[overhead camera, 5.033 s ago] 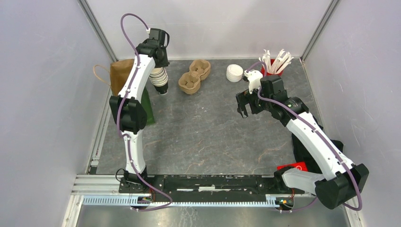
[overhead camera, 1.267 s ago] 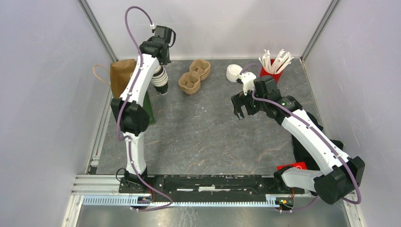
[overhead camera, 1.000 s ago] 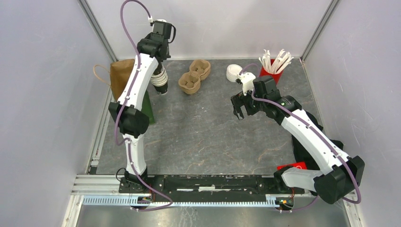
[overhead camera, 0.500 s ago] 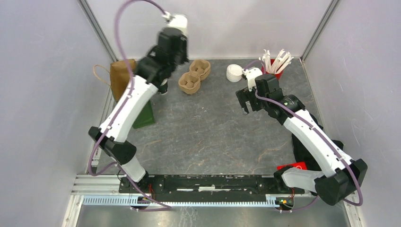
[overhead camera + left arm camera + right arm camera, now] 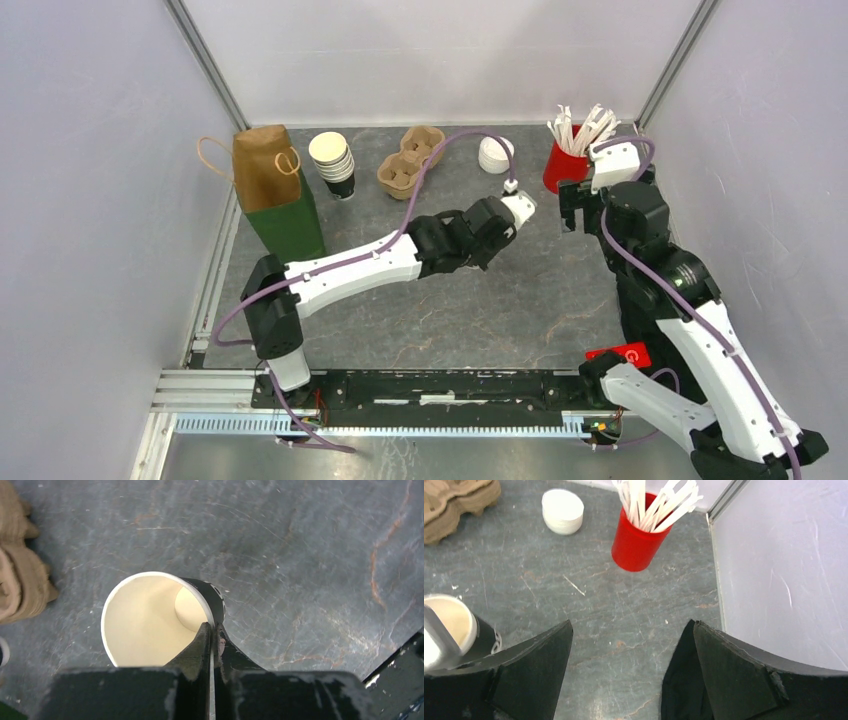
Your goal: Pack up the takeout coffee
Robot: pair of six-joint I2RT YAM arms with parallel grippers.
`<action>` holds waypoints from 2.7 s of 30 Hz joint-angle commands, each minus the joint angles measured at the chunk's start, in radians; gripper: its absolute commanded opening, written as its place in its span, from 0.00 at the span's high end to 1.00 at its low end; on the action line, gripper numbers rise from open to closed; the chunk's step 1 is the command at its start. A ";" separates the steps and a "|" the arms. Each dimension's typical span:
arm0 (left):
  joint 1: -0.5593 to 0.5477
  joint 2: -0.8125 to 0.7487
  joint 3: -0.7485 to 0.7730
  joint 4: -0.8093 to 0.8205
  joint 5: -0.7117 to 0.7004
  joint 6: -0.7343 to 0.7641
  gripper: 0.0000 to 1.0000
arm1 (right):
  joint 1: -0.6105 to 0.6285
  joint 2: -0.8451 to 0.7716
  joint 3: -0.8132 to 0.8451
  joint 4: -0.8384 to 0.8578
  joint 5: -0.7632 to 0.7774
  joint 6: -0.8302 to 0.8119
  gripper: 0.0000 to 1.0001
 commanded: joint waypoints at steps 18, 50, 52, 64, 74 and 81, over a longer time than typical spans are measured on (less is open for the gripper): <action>-0.044 0.057 -0.154 0.136 0.077 0.124 0.96 | 0.003 0.015 0.011 0.087 -0.013 0.005 0.02; 0.180 -0.553 -0.168 -0.102 -0.035 -0.104 0.09 | -0.150 0.611 0.258 0.238 -0.453 0.156 0.02; 0.188 -0.573 -0.151 -0.135 -0.022 -0.131 0.09 | -0.167 0.699 0.298 0.275 -0.514 0.175 0.02; 0.198 -0.500 -0.045 -0.231 0.023 -0.149 0.07 | -0.220 1.162 0.640 0.374 -0.646 0.352 0.11; 0.272 -0.377 0.048 -0.214 0.126 -0.150 0.07 | -0.242 1.341 0.750 0.474 -0.717 0.447 0.25; 0.346 -0.364 0.061 -0.234 0.157 -0.127 0.08 | -0.256 1.411 0.788 0.513 -0.746 0.486 0.39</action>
